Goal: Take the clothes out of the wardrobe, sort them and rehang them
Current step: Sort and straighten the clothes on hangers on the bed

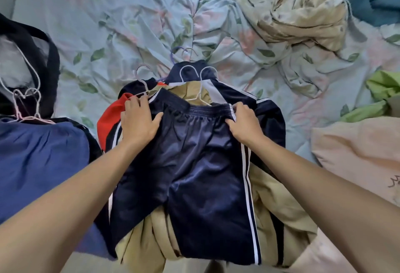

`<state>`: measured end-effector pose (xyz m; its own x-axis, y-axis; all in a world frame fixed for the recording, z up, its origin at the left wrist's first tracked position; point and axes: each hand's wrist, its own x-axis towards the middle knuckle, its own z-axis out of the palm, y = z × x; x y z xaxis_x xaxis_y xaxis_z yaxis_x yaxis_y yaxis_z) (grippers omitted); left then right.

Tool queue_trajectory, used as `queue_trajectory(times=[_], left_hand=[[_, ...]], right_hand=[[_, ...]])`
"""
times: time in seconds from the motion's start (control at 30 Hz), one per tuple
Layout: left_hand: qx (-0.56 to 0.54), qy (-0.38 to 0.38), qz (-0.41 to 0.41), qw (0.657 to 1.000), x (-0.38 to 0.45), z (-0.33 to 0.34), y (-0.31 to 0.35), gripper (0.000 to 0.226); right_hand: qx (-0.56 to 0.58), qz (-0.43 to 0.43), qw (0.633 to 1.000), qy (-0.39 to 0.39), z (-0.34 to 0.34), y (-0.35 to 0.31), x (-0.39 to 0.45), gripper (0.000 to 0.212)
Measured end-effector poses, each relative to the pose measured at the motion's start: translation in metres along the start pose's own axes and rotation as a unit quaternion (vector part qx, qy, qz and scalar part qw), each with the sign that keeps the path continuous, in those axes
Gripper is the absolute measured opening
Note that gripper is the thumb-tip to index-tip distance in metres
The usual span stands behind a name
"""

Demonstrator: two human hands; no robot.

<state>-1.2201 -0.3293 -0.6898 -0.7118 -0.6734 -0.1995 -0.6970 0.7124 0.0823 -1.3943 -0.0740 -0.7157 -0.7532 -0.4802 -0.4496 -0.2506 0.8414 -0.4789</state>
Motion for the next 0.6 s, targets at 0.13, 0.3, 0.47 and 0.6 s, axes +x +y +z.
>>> queue_trajectory(times=[0.13,0.3,0.47,0.6], left_hand=[[-0.016,0.010,0.013,1.000,-0.009,0.001,-0.004,0.055],[-0.070,0.021,0.063,0.995,-0.027,-0.009,0.000,0.041],[-0.117,-0.021,0.153,0.981,-0.058,-0.027,0.004,0.028],[-0.147,-0.018,0.167,0.975,-0.102,-0.041,-0.003,0.033]], right_hand=[[0.025,-0.012,1.000,-0.014,-0.001,0.010,-0.030,0.018],[0.062,-0.033,0.998,0.001,-0.013,0.022,-0.082,0.022],[0.087,-0.050,0.994,0.046,-0.030,0.039,-0.131,0.018],[0.101,-0.075,0.991,0.049,-0.034,0.041,-0.181,0.028]])
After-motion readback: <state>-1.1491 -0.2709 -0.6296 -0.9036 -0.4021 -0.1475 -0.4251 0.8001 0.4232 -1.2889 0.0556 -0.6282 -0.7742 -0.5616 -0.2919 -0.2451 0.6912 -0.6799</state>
